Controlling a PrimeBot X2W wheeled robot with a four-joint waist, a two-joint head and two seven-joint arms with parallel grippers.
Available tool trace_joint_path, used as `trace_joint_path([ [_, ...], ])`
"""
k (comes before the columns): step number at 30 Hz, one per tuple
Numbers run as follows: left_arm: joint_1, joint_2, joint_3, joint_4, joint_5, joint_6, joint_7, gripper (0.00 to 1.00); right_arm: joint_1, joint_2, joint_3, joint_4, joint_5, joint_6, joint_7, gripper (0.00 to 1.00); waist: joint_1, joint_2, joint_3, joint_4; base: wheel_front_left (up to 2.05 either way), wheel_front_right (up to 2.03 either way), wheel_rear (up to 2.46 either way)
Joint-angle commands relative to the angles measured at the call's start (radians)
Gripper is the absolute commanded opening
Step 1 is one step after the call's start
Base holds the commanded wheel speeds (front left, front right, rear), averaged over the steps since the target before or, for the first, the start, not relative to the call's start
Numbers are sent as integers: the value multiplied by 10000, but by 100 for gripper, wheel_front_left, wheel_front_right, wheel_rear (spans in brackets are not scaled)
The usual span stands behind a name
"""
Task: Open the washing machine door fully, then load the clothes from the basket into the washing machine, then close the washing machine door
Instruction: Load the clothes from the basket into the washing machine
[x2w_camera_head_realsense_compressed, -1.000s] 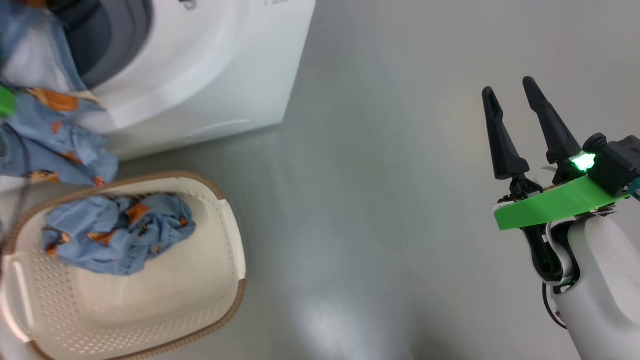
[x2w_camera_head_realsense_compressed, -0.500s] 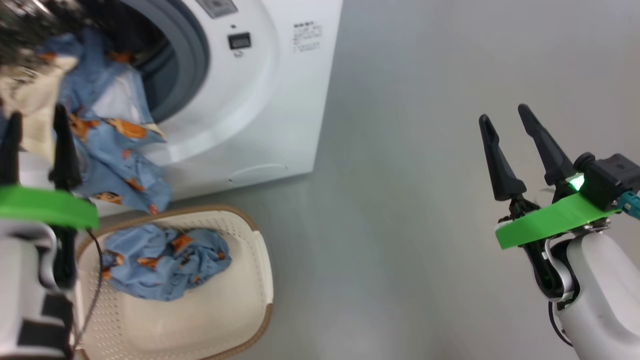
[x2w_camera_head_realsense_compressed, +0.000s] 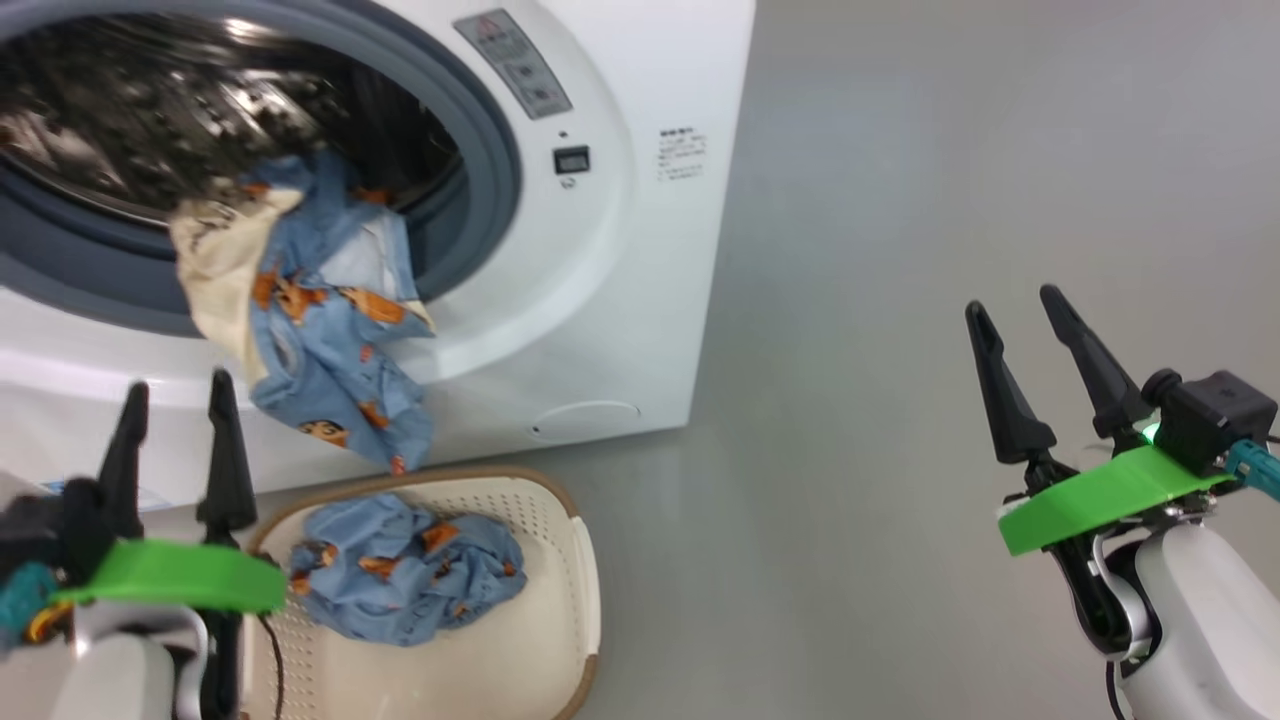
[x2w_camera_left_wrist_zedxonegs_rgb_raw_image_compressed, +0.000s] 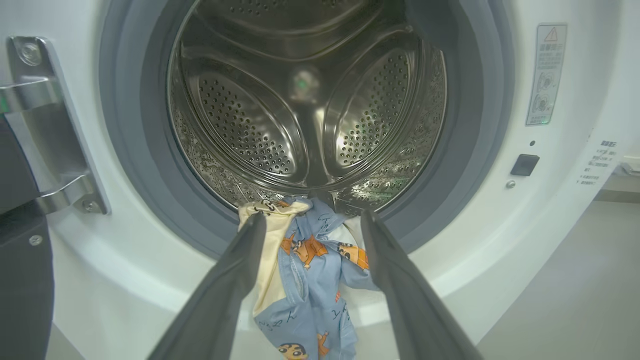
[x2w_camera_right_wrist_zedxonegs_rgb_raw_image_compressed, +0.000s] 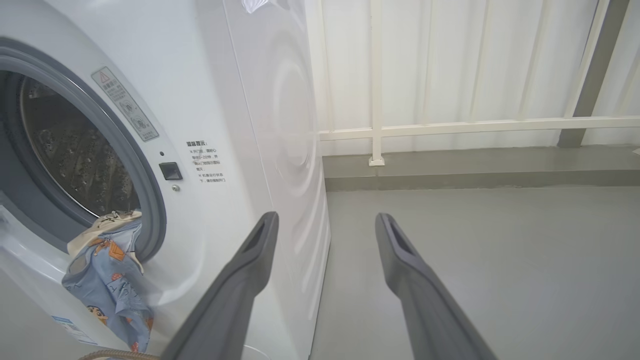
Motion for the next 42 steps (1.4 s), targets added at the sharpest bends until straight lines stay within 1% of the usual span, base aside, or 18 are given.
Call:
trace_joint_path([
  [1,150,233,382,-433,127,57,-62,100,169,-102,67,-175,129,56,-80,100,1,-1,-404,325,0,0,0],
  [7,942,-96,625,-1014,250,146,-62,100,532,-44,-13,-145,60,56,-80,100,1,-1,-873,469,0,0,0],
  [11,1497,-323,744,-1345,265,111,-62,100,770,-12,-38,-130,62,56,-80,100,1,-1,-1118,503,0,0,0],
  [16,1792,-466,801,-1582,332,88,-62,100,892,-28,-82,-153,68,56,-80,100,1,-1,-1216,549,0,0,0],
  [27,1903,-669,889,-1656,432,32,-62,100,911,-121,-81,-218,70,56,-80,100,1,-1,-1222,618,0,0,0],
  [42,1812,-768,960,-1392,504,-54,-62,100,863,-117,1,-188,146,56,-80,100,1,-1,-1155,590,0,0,0],
])
